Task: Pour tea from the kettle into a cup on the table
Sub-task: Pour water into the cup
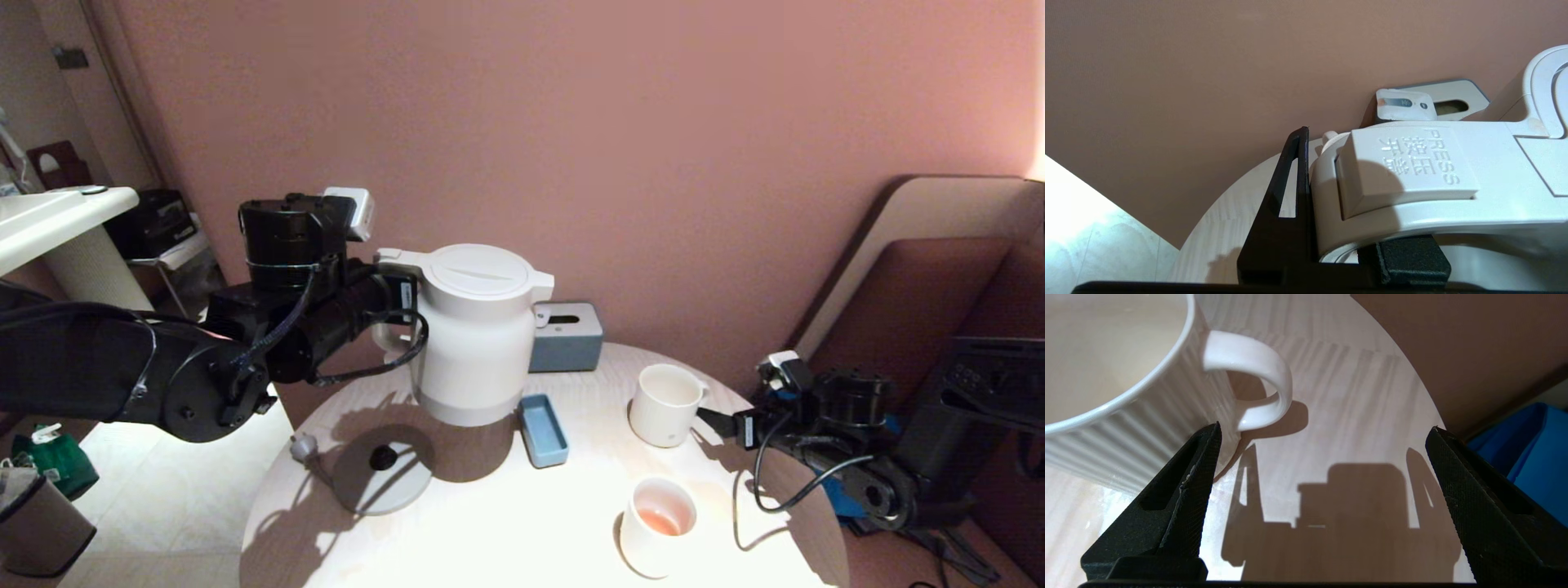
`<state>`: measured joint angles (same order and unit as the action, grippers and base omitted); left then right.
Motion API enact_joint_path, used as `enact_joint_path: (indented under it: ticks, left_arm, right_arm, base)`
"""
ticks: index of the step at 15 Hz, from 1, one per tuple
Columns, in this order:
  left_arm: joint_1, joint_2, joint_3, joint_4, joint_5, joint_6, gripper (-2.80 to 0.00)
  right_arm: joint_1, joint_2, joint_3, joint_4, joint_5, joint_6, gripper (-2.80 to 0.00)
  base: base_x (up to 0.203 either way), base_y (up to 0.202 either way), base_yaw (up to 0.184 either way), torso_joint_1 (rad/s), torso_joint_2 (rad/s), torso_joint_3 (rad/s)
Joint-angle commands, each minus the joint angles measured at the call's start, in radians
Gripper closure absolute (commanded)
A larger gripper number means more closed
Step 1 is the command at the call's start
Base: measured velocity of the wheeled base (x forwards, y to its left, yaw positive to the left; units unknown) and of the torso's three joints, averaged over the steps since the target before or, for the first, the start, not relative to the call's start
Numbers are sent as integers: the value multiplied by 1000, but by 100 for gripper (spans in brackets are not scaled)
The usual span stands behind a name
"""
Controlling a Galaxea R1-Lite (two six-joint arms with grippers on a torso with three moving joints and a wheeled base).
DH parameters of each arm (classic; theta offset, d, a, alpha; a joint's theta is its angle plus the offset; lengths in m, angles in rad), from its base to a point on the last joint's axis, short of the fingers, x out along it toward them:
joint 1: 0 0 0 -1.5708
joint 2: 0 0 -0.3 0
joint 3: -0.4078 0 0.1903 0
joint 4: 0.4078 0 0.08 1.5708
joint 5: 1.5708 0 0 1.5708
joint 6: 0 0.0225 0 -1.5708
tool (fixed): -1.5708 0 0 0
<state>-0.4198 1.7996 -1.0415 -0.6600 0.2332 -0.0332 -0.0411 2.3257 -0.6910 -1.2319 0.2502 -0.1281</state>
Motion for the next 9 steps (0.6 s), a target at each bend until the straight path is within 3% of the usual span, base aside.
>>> enact_joint_path:
  ticks: [1,9]
  left_arm:
    - [1,-8,3,-4,2,-1,0]
    - [9,-11,17,-4,-20,-1,0]
  right_arm:
    - [12,11,-18,-7,0,-2,-280]
    - [13,20,-22,-9,-3,-4,-280]
  base:
    - [0,0,0,0,0,0]
    - [0,0,0,0,0,0]
